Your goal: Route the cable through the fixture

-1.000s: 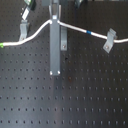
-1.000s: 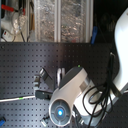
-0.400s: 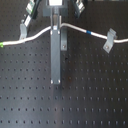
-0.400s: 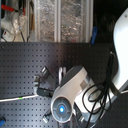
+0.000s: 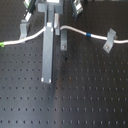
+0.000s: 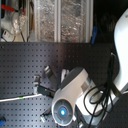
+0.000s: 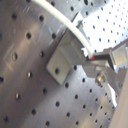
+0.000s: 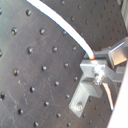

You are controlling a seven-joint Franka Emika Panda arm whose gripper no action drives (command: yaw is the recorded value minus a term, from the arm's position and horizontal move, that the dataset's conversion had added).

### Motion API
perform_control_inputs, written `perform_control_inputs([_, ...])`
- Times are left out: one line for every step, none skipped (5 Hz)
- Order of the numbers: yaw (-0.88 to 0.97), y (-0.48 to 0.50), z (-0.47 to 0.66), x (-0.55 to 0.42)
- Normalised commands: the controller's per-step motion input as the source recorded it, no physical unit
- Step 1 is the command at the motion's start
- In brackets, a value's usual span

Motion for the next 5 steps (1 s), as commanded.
perform_control_inputs([0.00,-0.110,0.28,-0.061])
perform_control_inputs([-0.07,-0.235,0.33,-0.217])
perform_control_inputs([0.00,-0.013,0.00,-0.002])
perform_control_inputs([-0.24,-0.187,-0.06,-0.025])
perform_control_inputs([-0.14,-0.123,-0.03,-0.237])
